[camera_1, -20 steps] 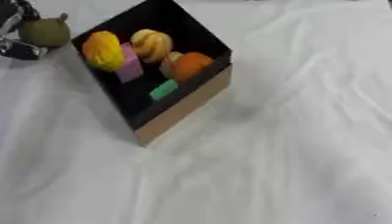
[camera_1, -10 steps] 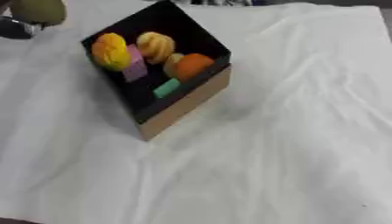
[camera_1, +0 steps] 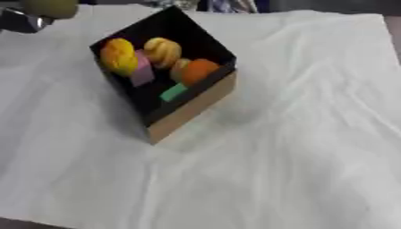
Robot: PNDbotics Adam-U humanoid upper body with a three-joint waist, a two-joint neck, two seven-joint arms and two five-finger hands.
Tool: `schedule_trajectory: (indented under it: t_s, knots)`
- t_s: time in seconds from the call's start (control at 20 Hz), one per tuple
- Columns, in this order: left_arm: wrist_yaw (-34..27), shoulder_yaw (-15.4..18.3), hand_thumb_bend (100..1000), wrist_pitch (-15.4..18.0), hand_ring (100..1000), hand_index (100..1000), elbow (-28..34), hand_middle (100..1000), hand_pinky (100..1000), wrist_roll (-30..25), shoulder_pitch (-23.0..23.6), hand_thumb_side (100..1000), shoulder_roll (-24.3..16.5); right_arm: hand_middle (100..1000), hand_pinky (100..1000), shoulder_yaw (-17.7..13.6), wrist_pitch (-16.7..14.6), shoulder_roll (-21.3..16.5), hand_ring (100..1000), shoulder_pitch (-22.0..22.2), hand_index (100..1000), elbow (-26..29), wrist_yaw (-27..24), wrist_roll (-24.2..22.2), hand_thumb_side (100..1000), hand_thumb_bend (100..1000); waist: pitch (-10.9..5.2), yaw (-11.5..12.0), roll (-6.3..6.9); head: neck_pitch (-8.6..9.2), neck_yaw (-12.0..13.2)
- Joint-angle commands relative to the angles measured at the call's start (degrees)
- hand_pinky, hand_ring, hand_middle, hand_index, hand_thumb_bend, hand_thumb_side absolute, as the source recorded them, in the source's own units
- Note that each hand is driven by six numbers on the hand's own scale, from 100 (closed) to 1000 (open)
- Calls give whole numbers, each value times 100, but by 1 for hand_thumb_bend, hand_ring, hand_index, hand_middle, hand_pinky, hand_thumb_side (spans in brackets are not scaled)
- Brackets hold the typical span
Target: Pick up objects on the table and place them in the box.
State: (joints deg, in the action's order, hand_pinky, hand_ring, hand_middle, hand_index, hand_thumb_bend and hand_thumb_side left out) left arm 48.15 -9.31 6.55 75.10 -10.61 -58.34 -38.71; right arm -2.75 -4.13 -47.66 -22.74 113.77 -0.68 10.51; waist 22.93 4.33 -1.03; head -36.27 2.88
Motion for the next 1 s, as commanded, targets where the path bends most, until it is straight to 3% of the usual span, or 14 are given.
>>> schedule_trajectory:
  t_s: [0.05,0.4,0.75,1.0]
  knots:
    - [-325,-141,305,57,629,583,556,556,664,-228,-92,100,-84,666,892,-40,-17,-179,873,-86,758,83,-63,-20,540,100,-251,-9,-5,-44,-4]
    - [-799,-548,247,109,624,584,1241,557,671,-828,-157,100,318,665,892,-25,-10,-146,873,-135,757,83,-88,-40,545,100,-240,-53,-1,-72,-19]
    - [-1062,-822,163,148,628,608,1108,579,691,-1218,-234,100,788,663,892,-6,-4,-115,873,-194,757,83,-108,-68,546,100,-225,-87,1,-123,-68]
    - [-1053,-988,295,272,677,673,772,640,725,-1397,-303,100,1019,662,891,10,-10,-103,873,-242,757,83,-124,-91,545,100,-223,-106,-3,-192,-181]
